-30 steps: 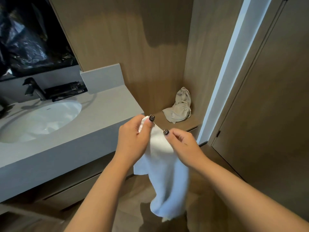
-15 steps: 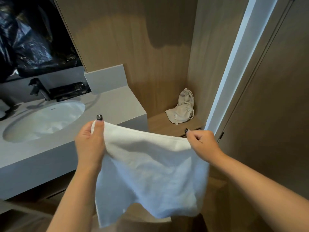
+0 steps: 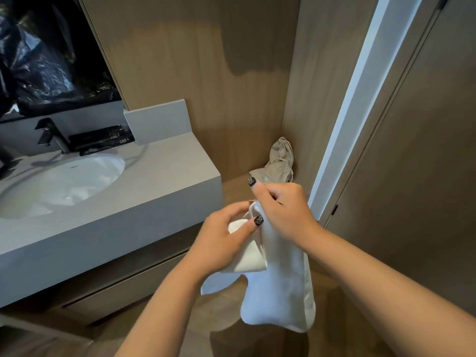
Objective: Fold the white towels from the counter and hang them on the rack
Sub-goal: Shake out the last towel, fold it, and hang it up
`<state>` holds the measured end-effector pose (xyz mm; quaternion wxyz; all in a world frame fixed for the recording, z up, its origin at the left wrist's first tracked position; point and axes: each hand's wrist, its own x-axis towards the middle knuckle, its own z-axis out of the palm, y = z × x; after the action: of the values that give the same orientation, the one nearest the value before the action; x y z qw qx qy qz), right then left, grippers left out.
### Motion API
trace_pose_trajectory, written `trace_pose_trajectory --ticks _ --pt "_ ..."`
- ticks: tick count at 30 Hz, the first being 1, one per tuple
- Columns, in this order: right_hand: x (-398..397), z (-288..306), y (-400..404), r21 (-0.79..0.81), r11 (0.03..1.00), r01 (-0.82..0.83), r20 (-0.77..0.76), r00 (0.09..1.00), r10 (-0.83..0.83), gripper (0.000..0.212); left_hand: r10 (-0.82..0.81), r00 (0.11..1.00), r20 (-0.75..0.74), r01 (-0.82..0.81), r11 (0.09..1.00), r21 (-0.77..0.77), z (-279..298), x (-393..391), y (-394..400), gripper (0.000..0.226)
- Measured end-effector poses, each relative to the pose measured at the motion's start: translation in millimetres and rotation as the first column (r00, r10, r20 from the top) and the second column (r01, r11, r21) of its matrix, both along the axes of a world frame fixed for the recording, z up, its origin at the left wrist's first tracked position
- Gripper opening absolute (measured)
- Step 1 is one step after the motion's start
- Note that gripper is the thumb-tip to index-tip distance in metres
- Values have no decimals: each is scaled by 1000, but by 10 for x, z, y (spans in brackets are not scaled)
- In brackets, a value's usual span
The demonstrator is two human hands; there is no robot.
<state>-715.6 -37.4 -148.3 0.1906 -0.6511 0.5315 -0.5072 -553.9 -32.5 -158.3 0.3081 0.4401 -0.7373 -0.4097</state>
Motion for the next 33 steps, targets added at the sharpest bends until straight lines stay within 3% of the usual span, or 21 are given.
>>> trace_pose_trajectory --ticks 3,8,14,18,21,24,27,30,33 --pt "-19 7 35 6 1000 -11 -6 1000 11 61 48 998 -28 -48 999 -19 -46 -126 67 13" --pt "-92 -62 80 98 995 -32 35 999 29 52 188 963 -194 -169 980 109 -50 -258 105 15" --pt "-390 -218 42 193 981 -14 -37 999 22 51 428 866 -259 -365 895 257 14 2 -36 26" --pt "-714 -358 -1 203 974 97 -171 983 -62 57 616 761 -201 -544 776 318 -54 359 -147 24" --pt "-726 -339 -50 166 974 152 -226 968 -112 51 671 734 -103 -633 732 251 -130 487 -162 21" --pt "-585 -222 -48 79 988 135 -171 978 -120 47 626 779 37 -627 778 46 -40 506 -91 11" --pt "-383 -64 14 21 1000 16 -145 989 -13 45 462 883 83 -450 884 -129 99 399 0 43" --pt "-164 88 39 31 995 -90 -74 993 92 51 240 971 -6 -239 963 -124 154 167 65 67" --pt "-79 209 52 90 977 -193 27 981 192 55 78 992 -96 -87 992 -89 116 9 81 61"
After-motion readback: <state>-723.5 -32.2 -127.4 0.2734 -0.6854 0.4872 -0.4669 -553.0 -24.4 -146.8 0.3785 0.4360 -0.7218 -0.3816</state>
